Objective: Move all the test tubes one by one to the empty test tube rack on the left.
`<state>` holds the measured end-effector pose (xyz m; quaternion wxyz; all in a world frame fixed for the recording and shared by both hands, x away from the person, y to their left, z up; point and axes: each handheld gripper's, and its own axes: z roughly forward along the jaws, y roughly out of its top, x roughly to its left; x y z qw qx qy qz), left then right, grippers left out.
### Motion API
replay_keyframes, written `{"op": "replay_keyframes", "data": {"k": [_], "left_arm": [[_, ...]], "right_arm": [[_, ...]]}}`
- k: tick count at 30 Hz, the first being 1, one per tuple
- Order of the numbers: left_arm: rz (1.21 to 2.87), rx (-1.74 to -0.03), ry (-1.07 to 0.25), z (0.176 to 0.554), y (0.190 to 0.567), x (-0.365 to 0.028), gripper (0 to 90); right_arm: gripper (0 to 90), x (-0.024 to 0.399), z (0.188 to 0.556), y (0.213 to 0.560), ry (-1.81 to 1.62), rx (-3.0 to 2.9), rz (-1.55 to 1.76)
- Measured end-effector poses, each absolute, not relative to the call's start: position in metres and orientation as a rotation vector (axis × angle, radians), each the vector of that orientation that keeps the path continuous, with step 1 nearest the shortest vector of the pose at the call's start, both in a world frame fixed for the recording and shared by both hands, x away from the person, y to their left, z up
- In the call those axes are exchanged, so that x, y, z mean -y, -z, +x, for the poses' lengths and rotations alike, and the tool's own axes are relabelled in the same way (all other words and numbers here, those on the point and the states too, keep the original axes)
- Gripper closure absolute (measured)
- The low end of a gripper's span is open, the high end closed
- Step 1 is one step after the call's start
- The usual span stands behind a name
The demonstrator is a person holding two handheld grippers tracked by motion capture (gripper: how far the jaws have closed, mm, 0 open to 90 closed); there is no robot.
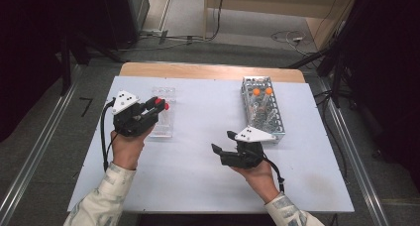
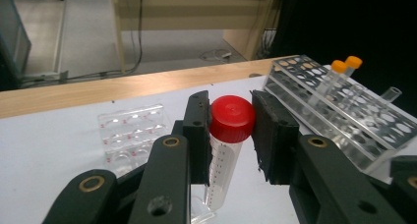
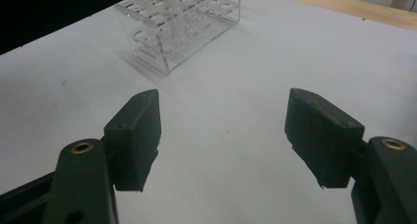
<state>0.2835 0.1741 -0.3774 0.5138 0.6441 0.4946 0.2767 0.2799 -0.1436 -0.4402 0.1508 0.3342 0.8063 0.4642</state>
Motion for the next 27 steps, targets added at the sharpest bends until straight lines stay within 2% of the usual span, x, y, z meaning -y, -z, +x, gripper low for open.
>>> {"op": "replay_keyframes", "data": {"k": [11, 27], "left_arm": [[1.584, -1.205, -0.748, 0.289, 0.383, -0.167, 69.7], [1.651, -1.227, -0.785, 0.293, 0.404, -0.156, 69.6]], "right_arm": [[28.7, 0.145, 0.279, 0.440, -1.335, -2.309, 0.968], [28.8, 0.146, 0.279, 0.440, -1.325, -2.309, 0.966]]}}
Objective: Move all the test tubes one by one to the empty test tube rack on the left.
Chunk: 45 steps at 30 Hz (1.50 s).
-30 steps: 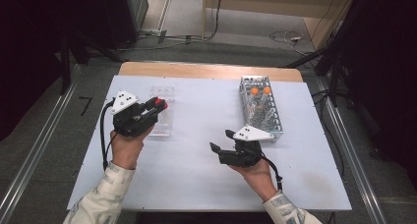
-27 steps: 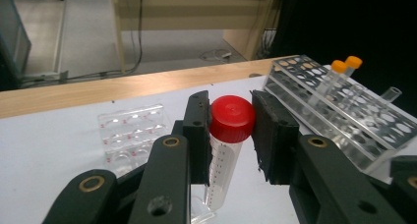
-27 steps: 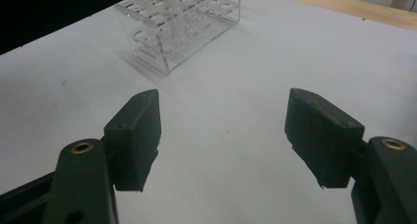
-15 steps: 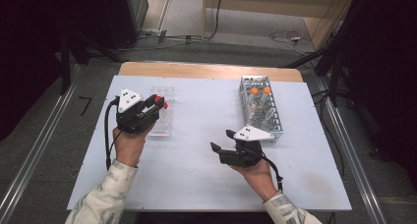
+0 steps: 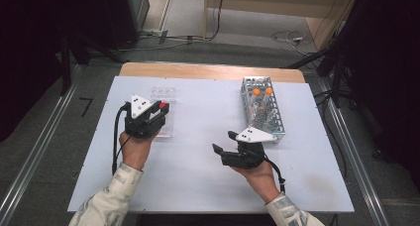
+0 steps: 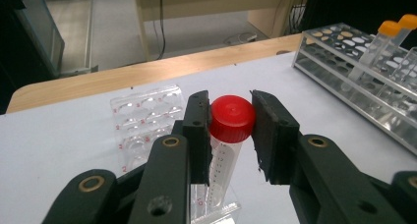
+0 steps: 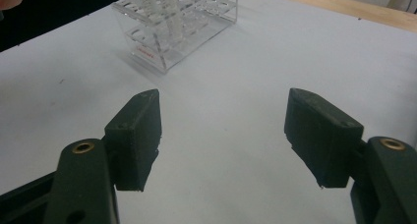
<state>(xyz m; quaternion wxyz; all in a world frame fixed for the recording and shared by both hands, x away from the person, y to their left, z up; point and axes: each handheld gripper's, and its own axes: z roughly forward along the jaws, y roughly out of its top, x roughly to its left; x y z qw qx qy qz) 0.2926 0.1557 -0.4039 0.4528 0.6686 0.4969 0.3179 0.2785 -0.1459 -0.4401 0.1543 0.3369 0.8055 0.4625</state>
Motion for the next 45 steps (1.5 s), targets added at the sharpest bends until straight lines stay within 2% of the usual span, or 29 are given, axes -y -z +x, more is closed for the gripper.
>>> {"op": "replay_keyframes", "data": {"k": [22, 29, 33, 40, 45], "left_arm": [[1.717, -1.276, -0.748, 0.297, 0.415, -0.155, 67.7], [1.697, -1.267, -0.739, 0.294, 0.412, -0.156, 63.4], [1.679, -1.260, -0.718, 0.292, 0.410, -0.158, 56.6], [1.618, -1.284, -0.705, 0.290, 0.406, -0.159, 33.2], [1.603, -1.299, -0.710, 0.290, 0.406, -0.162, 26.7]], "right_arm": [[28.9, 0.147, 0.278, 0.441, -1.327, -2.306, 0.966], [28.9, 0.148, 0.279, 0.440, -1.325, -2.302, 0.968], [29.3, 0.151, 0.279, 0.439, -1.322, -2.289, 0.978], [29.6, 0.166, 0.285, 0.433, -1.314, -2.232, 1.012], [30.1, 0.188, 0.292, 0.430, -1.291, -2.165, 1.073]]}}
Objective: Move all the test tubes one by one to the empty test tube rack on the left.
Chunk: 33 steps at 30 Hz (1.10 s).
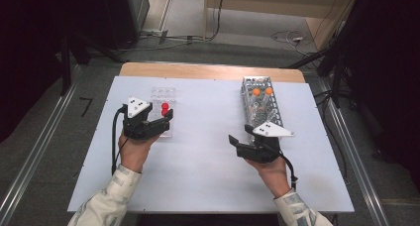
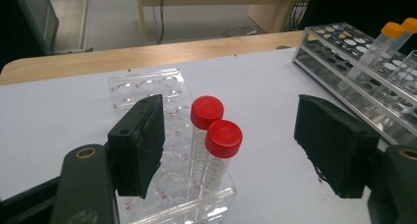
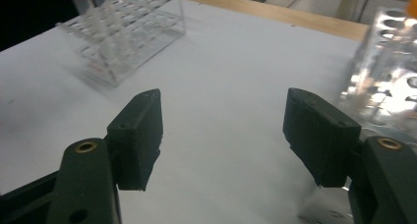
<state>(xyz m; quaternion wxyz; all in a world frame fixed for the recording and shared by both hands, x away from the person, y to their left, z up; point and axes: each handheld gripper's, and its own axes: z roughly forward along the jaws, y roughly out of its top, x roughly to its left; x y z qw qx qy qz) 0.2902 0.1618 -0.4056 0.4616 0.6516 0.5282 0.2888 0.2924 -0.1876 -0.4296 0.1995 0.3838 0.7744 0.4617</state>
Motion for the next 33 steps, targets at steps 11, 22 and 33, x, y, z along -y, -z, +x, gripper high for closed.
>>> {"op": "replay_keyframes", "data": {"k": [11, 22, 33], "left_arm": [[1.601, -1.305, -0.724, 0.290, 0.406, -0.162, 26.8], [1.614, -1.302, -0.723, 0.290, 0.407, -0.159, 27.2], [1.614, -1.305, -0.719, 0.290, 0.407, -0.160, 27.7]], "right_arm": [[31.4, 0.246, 0.315, 0.434, -1.177, -1.978, 1.236], [50.7, 0.260, 0.344, 0.450, -1.157, -1.851, 1.333], [64.8, 0.255, 0.355, 0.456, -1.115, -1.854, 1.322]]}}
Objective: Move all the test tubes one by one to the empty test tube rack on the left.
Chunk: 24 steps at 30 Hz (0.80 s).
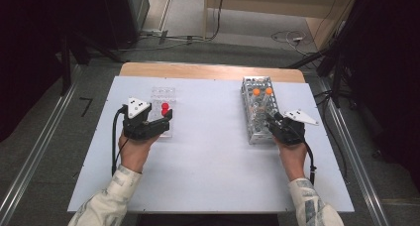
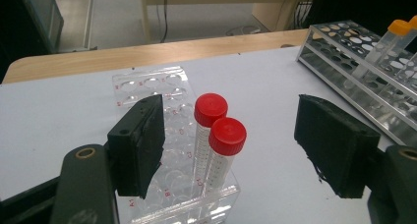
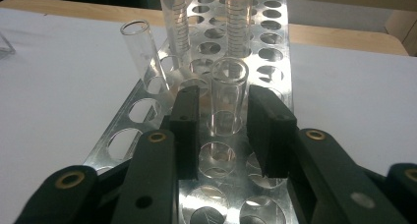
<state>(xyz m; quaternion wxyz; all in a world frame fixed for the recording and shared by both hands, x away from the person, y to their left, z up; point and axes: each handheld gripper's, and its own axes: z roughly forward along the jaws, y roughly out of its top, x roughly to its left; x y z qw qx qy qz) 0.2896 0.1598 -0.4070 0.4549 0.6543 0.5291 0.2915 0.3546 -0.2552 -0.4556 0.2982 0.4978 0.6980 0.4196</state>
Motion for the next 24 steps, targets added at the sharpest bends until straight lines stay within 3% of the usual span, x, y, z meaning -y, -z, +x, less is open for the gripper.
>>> {"op": "replay_keyframes", "data": {"k": [16, 24], "left_arm": [[1.624, -1.301, -0.717, 0.290, 0.408, -0.158, 27.8], [1.618, -1.298, -0.717, 0.289, 0.407, -0.158, 27.8]], "right_arm": [[72.7, 0.253, 0.359, 0.459, -1.091, -1.854, 1.315], [73.3, 0.250, 0.351, 0.439, -1.110, -1.823, 1.257]]}}
